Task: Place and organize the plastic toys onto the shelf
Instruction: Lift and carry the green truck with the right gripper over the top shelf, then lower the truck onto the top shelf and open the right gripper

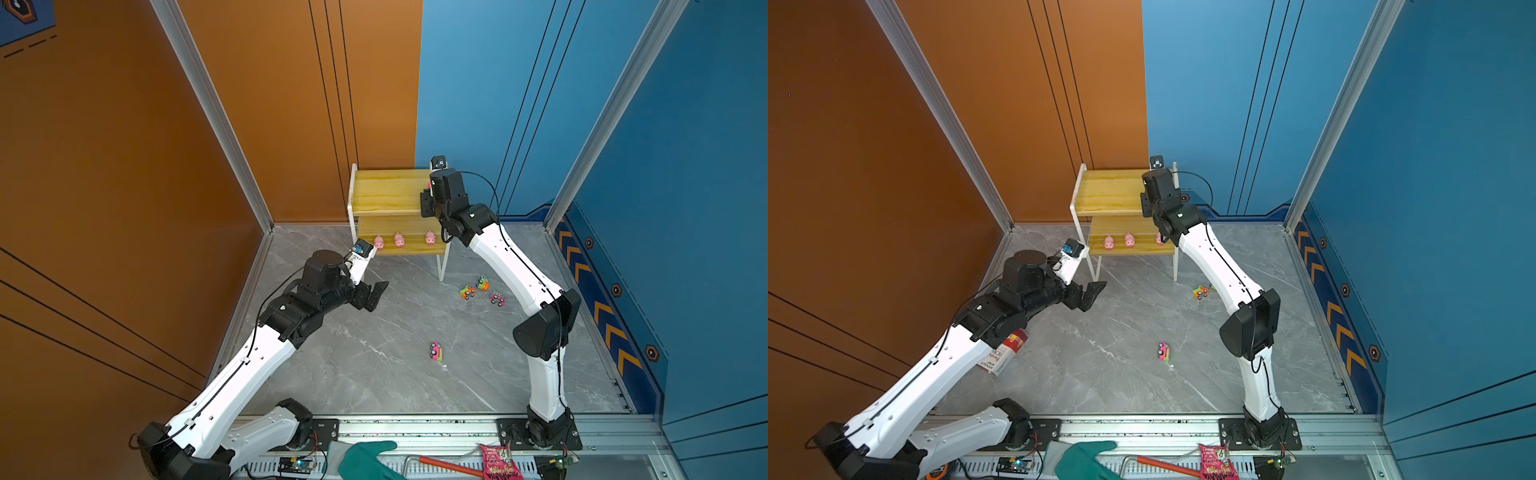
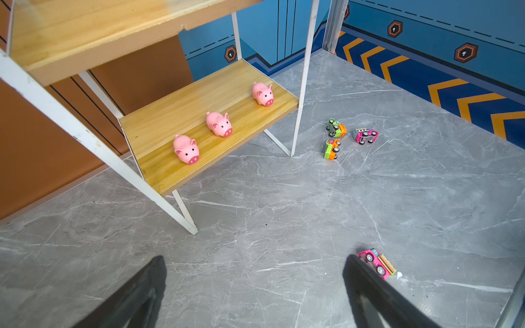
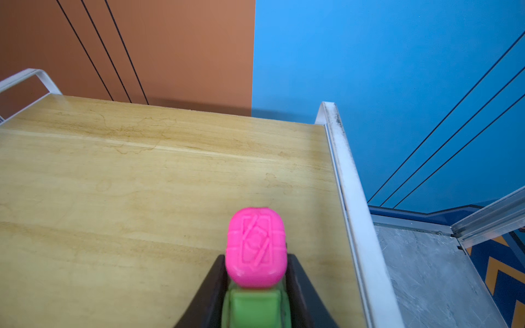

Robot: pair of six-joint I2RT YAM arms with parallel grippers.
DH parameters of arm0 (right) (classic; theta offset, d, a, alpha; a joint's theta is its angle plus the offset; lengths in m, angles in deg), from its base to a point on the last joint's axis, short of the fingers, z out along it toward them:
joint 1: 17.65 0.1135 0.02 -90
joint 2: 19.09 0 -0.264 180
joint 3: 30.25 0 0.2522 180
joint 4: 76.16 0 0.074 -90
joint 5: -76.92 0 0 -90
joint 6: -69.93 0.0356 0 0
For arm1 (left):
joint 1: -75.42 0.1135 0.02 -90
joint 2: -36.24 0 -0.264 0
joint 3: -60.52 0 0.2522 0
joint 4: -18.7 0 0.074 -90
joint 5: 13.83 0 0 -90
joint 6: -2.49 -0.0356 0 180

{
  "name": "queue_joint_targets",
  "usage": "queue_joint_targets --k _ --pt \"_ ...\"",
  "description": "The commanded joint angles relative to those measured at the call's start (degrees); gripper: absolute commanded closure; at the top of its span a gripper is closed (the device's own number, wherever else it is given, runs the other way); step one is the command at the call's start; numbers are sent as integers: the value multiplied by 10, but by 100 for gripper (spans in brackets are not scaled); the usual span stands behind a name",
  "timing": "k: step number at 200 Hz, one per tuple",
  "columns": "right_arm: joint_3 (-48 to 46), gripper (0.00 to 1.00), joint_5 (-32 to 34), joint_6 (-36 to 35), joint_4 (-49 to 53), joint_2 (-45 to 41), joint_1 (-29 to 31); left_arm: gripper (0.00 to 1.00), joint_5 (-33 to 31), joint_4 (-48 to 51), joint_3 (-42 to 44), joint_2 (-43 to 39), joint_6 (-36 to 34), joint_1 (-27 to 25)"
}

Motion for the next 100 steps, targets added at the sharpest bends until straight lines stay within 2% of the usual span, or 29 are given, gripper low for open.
queue_joint_targets --k 1,100 --pt "17 63 15 -7 11 6 -5 2 11 -12 7 -4 5 -3" --pt "44 42 14 -23 -11 6 1 2 14 -12 9 -1 7 -4"
